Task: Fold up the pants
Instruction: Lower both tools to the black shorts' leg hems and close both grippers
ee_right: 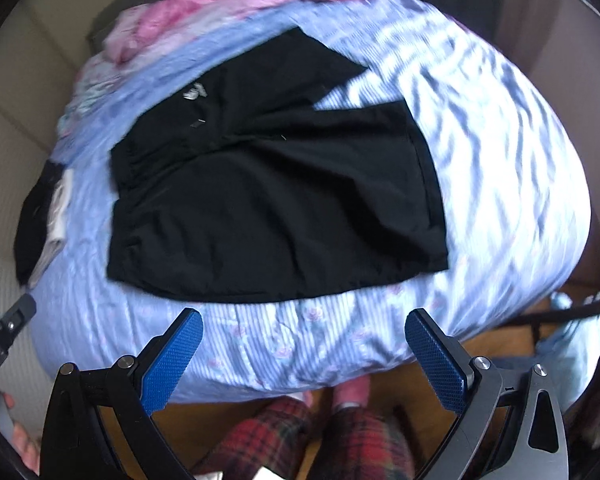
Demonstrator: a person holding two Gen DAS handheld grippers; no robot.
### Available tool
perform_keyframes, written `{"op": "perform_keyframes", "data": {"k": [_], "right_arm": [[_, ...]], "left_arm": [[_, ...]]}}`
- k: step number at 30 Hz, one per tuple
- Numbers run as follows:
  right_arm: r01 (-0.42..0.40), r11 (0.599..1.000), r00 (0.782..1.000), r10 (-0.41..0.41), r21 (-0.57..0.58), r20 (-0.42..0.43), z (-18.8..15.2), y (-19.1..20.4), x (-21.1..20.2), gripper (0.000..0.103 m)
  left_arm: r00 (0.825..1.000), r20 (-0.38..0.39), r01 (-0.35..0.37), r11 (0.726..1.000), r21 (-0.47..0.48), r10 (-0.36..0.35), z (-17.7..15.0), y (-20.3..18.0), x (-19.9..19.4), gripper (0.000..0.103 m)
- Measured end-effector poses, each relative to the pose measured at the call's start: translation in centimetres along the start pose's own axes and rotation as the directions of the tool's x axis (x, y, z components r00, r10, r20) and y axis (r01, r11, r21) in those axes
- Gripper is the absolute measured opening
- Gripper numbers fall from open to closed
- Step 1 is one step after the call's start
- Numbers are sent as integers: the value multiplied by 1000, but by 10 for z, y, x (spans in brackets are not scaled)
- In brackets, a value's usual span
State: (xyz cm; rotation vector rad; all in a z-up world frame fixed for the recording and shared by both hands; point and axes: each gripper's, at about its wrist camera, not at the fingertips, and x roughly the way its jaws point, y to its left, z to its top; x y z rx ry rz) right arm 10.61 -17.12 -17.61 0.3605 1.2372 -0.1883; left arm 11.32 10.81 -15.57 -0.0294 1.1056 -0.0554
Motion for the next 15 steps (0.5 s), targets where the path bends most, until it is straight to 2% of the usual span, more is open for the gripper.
{"op": "perform_keyframes", "data": {"k": [4,8,13,15], "right_arm": [[21,993,1000,-20,119,-6,-3,-3,41,102],[58,981,998,-55,183,-22,-2,-11,73,101],[75,962,996,-60,261,-67,0,-25,111,98],[86,952,995,-67,293,-77,-2,-31,122,98]], "left_arm": [[997,-71,9,1000,8,-8,10,6,49,94],[990,-132,36,998,-42,-41,12,14,88,94],[983,-176,33,995,-95,-49,12,19,130,93],[975,-212,37,990,-135,-65,9,22,150,90]]}}
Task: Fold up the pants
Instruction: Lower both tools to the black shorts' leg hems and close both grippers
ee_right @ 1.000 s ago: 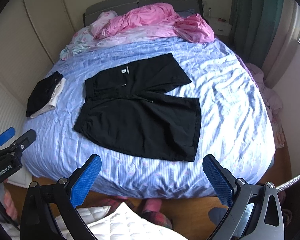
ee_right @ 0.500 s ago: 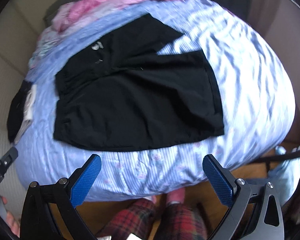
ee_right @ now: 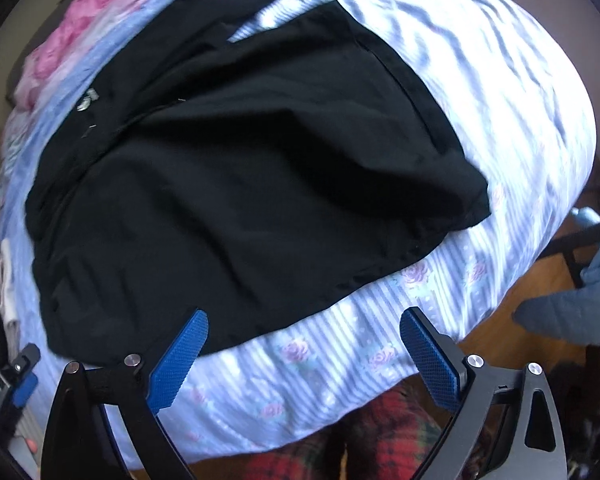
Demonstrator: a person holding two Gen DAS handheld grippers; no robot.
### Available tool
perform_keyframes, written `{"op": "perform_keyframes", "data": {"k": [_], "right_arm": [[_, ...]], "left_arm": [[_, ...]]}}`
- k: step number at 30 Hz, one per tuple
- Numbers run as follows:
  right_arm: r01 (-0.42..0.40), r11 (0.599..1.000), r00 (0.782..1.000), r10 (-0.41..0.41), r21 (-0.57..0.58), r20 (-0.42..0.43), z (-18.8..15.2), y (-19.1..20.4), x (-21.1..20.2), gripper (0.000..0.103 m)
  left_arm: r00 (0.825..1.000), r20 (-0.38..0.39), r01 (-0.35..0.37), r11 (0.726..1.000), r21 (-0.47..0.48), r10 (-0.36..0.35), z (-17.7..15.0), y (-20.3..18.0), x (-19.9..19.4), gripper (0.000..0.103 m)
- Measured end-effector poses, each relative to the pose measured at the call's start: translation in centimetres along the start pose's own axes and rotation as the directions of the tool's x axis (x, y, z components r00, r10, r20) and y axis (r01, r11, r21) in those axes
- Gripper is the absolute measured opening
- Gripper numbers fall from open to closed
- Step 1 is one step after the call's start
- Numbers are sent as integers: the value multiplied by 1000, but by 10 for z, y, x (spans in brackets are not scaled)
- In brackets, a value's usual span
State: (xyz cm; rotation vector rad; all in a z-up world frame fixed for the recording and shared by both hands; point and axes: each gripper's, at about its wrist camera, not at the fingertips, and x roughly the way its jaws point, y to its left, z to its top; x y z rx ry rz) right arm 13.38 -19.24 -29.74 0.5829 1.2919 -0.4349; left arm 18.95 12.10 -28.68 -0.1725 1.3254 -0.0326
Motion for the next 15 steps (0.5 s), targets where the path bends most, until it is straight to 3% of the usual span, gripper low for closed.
{"op": "perform_keyframes", "data": {"k": [6,10,12,14,15], "right_arm": [[16,997,1000,-16,71,-2,5,-8,34,93],[29,992,1000,-28,123,-11,8,-13,53,88],[26,990,1000,-25,136,-9,10,-15,57,86],[30,990,1000,-28,141,-14,12,-16,59,79],[33,990,999,-31,136,-14,13,-17,58,68]], "left_arm": [[997,-67,31,995,-94,-37,2,8,42,76],[995,-83,50,993,-105,-58,3,5,52,59],[993,-83,72,992,-108,-81,3,4,50,46],[992,-81,90,989,-115,-100,4,3,48,23],[991,-82,96,988,-121,-106,4,3,47,20]]}}
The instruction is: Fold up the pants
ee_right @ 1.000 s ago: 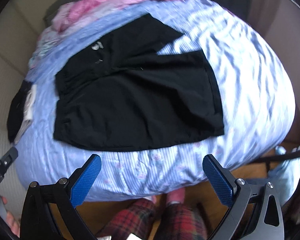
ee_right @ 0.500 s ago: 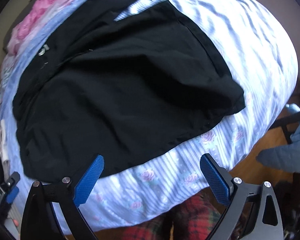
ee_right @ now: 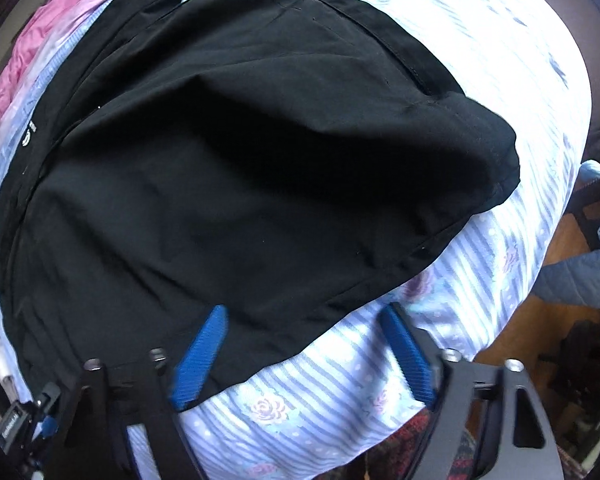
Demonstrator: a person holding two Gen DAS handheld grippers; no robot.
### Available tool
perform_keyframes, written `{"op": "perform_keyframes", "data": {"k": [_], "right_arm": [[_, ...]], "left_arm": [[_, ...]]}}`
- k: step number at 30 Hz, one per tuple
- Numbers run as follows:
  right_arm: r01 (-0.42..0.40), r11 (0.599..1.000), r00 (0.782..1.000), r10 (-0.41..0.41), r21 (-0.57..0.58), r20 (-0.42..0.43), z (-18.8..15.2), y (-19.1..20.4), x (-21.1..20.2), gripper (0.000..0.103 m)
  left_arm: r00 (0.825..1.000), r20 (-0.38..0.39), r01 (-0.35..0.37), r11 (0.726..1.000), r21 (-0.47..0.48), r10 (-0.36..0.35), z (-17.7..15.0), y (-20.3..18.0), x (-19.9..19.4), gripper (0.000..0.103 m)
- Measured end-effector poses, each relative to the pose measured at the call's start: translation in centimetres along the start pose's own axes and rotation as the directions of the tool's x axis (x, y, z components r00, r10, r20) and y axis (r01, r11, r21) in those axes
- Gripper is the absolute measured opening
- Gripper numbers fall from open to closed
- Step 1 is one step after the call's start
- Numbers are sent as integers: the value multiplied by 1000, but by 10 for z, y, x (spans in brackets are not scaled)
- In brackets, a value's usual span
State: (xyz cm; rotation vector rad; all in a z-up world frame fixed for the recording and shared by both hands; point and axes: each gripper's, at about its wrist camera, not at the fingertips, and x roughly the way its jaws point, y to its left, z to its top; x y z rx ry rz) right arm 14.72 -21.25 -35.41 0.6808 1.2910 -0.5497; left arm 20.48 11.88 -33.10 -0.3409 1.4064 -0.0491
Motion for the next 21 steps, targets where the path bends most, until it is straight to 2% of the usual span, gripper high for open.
{"op": "perform_keyframes", "data": {"k": [1,2,3,4,7,13,20,21], "right_arm": [[1,1000,1000,-1,-14,2,2,-1,-2,53],[6,999,1000,-6,-35,2,4,2,-4,44],[5,998,1000,-5,-57,-2,7,6,-8,25],[-7,997,1000,7,-80,-4,11,9,-12,12],[-40,994,999,41,-98,11,22,14,-30,7],[-48,980,991,71,-196,112,48,34,-90,6],[-87,954,961,156,-287,227,98,74,-164,6],[-88,952,958,162,-293,238,98,68,-169,6]], "left_arm": [[1000,-1,9,1000,-8,-9,0,1,-2,16],[1000,-3,17,1000,-10,-17,-2,2,-7,13],[1000,-3,19,1000,-10,-19,-1,1,-10,12],[1000,-1,19,1000,-8,-19,0,1,-14,11],[1000,16,20,1000,3,-20,2,-2,-25,10],[998,64,21,1000,12,-22,7,-13,-61,10],[985,170,14,1000,22,-17,35,-37,-118,10],[982,189,14,1000,21,-17,41,-39,-127,10]]}}
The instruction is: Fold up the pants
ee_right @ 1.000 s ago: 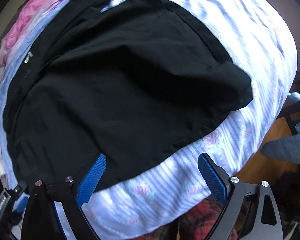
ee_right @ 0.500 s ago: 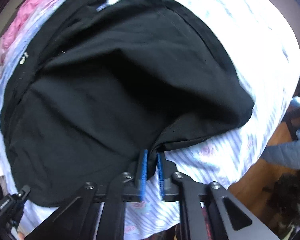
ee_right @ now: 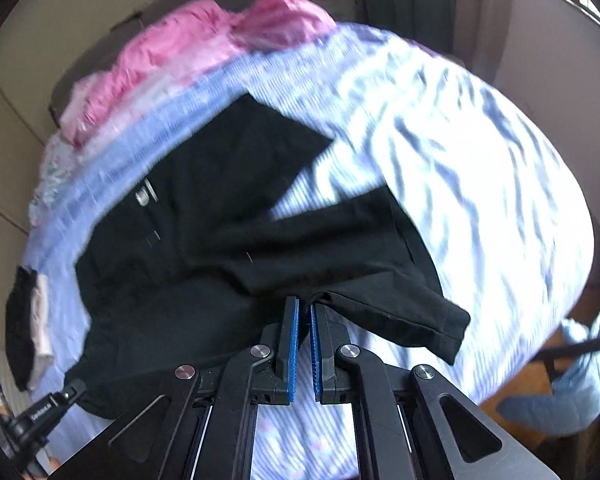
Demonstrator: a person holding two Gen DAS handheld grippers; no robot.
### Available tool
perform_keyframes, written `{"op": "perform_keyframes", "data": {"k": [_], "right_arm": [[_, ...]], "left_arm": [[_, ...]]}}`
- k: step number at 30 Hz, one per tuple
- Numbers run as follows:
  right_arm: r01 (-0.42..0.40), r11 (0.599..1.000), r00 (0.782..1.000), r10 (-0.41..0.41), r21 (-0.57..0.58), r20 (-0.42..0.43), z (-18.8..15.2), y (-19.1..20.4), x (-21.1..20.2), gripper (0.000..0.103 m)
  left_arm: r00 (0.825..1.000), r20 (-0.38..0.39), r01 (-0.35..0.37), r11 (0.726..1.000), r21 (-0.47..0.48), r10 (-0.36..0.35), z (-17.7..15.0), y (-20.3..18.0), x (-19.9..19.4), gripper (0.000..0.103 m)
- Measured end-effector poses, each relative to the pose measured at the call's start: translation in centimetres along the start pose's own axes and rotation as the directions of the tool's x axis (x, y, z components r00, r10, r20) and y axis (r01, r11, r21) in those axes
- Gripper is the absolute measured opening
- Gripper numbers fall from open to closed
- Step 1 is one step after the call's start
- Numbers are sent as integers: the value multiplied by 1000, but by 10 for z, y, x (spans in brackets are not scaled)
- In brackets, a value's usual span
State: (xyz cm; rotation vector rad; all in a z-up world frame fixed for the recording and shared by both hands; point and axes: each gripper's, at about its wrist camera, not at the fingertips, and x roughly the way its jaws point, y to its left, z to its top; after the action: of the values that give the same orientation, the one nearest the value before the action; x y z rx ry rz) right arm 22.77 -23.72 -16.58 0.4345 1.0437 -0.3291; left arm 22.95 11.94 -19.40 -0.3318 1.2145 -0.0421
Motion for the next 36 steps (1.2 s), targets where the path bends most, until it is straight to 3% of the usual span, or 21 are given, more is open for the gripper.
{"op": "perform_keyframes", "data": {"k": [4,7,12,16,20,21,24,29,32,36], "right_arm": [[-26,999,997,28,-36,66,42,25,-20,6],[-27,997,992,35,-72,119,43,36,-37,2],[-4,982,976,45,-188,211,82,68,-38,2],[-57,975,982,93,-213,163,109,78,-6,2],[-82,979,989,103,-187,102,108,67,20,4],[-94,979,990,110,-180,83,106,65,26,9],[-104,986,994,107,-132,14,92,53,51,43],[-137,990,978,131,-26,-161,47,24,81,44],[-95,995,971,88,-23,-223,24,10,93,44],[-104,992,959,83,-66,-272,10,5,102,44]], "left_arm": [[999,39,-3,1000,-26,4,27,-11,-12,10],[998,57,-30,998,-46,32,49,-15,-15,9],[997,70,-25,997,-72,30,87,-23,2,8],[995,70,-66,996,-53,70,99,-29,14,7],[993,62,-101,995,-6,102,97,-36,23,7],[993,53,-107,994,-13,108,96,-36,26,7],[993,22,-112,993,-26,112,95,-37,34,7],[989,-8,-145,989,13,145,90,-46,42,7],[986,-17,-167,984,68,169,85,-56,47,7],[983,-35,-176,979,100,180,81,-61,56,8]]}}
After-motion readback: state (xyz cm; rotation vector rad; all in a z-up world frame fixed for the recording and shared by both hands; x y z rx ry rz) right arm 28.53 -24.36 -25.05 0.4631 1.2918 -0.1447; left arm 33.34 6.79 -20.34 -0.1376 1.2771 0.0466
